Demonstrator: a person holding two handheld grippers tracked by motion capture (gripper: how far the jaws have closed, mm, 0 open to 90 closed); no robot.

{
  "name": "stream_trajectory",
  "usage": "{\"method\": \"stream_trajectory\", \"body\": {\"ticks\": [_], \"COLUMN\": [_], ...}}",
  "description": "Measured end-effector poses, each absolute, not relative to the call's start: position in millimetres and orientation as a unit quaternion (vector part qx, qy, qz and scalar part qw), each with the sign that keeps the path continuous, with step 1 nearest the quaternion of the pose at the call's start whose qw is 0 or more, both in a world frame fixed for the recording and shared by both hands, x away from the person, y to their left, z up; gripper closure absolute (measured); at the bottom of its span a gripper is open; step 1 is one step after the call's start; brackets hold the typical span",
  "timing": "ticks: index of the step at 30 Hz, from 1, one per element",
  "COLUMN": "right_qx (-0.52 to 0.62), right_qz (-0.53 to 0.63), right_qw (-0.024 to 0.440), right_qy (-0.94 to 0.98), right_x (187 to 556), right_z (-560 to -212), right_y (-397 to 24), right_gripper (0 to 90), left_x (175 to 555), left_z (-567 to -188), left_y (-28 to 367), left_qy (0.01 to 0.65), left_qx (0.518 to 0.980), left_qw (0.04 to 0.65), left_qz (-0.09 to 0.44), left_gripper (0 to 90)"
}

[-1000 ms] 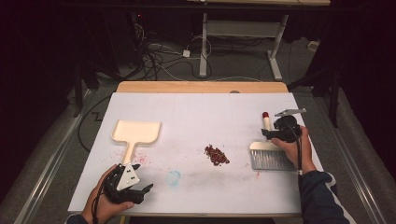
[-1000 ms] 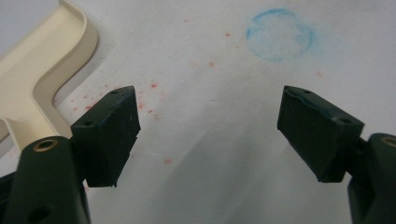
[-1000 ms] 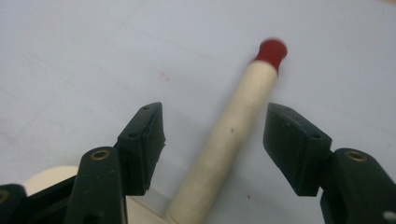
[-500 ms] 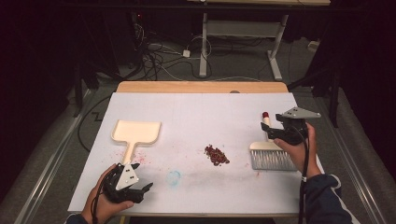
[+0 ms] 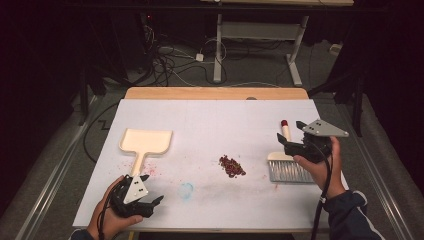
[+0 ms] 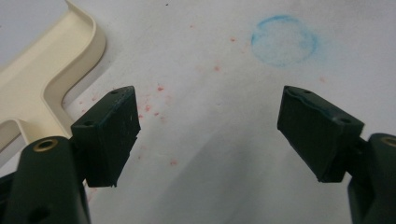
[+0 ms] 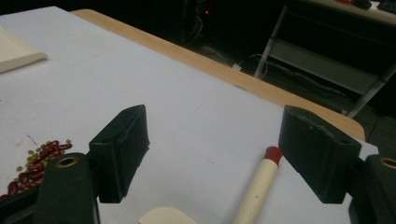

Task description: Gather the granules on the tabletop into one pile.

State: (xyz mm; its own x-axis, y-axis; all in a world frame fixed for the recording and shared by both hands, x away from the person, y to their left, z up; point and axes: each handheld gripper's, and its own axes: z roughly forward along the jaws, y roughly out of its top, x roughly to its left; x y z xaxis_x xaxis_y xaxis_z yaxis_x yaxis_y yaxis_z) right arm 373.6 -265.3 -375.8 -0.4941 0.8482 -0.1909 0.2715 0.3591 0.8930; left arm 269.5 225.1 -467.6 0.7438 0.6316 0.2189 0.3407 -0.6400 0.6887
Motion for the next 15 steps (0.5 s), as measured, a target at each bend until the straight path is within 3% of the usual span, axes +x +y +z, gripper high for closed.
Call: {"method": "stream_trajectory", "body": {"ticks": [8, 15], "right_qx": [0.367, 0.353], "right_qz": [0.435, 0.439], "right_qw": [0.352, 0.361], "right_qy": [0.743, 0.743], "right_x": [357, 344], "right_z": [-375, -380], "right_y": [-260, -256], "right_gripper": [16.2, 16.0], "left_x": [269, 269], "left_z": [-467, -467], "left_y": [225, 225], "left_qy": [0.276, 0.275], "left_qx": [0.877, 0.877], "left_qw": [0.321, 0.321], "left_qz": [0.226, 0.227], "left_gripper": [20.1, 20.1]}}
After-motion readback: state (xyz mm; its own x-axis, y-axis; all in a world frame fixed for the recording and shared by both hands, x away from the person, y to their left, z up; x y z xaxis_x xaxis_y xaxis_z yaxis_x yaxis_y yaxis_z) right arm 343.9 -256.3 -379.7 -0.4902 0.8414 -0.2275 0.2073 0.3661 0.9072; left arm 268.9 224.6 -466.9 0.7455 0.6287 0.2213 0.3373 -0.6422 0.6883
